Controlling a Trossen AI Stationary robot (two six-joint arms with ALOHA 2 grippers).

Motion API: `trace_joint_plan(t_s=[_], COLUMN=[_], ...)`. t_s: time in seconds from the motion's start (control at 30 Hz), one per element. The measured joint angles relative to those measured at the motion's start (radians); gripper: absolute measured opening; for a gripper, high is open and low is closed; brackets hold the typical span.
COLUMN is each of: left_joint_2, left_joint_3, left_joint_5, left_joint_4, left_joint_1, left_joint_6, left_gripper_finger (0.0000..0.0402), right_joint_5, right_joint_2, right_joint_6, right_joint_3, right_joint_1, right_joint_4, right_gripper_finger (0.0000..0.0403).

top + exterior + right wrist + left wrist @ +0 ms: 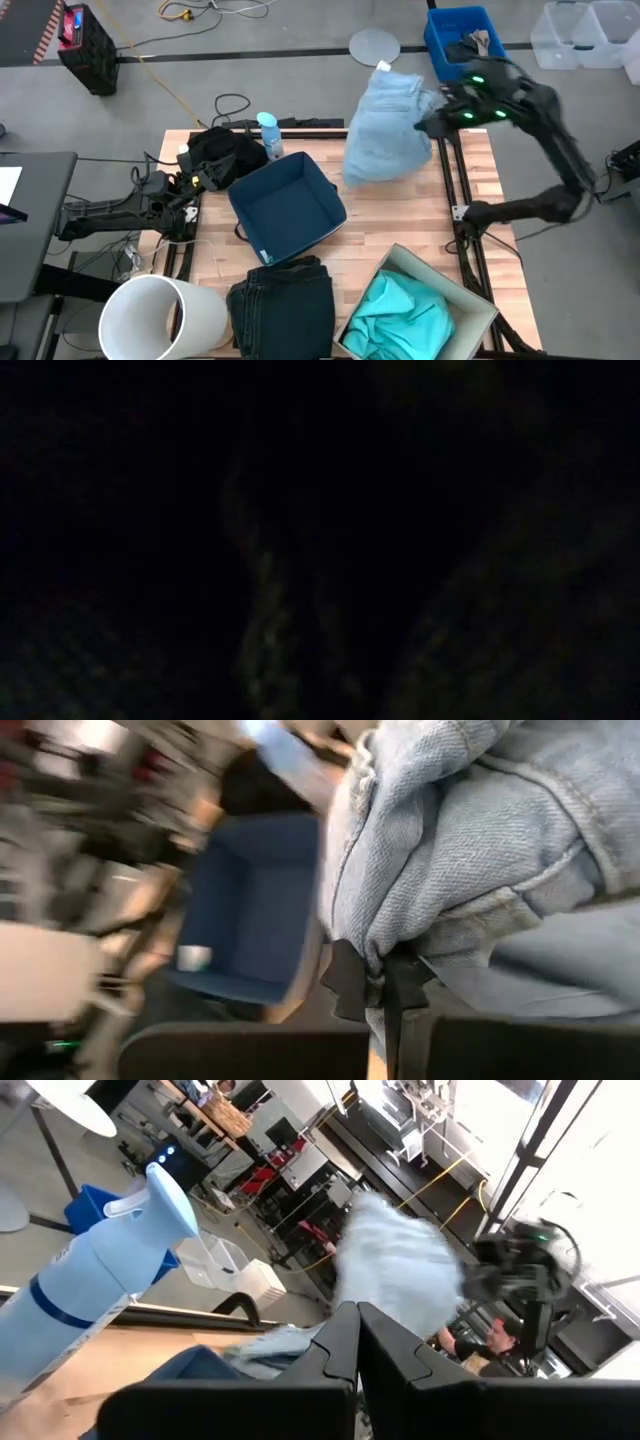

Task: Sort clothes
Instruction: Put the blue pants into the brown laundry organizer

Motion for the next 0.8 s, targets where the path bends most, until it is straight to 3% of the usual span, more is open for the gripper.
trace_joint_plan(t_s=[0.4, 0.63, 0.8], left_joint_2=[0.0, 0.0, 0.0], left_joint_3=[0.0, 0.0, 0.0], left_joint_5=[0.0, 0.0, 0.0], left_joint_4=[-0.007, -0.011, -0.011], left_joint_1=[0.0, 0.0, 0.0], left_joint_6=[0.0, 0.0, 0.0], left_gripper_finger=[0.0, 0.0, 0.0], right_joint_5=[0.003, -0.03, -0.064], right_joint_2=[-0.287, -0.353, -0.338], right_joint_6=[0.167, 0.187, 0.278], right_joint_3=[0.001, 0.003, 0.001], right_joint_1=[0.293, 0.432, 0.515], right_joint_4=[0.299, 0.471, 0.457], right_gripper_finger=[0.0003, 0.0003, 0.0003])
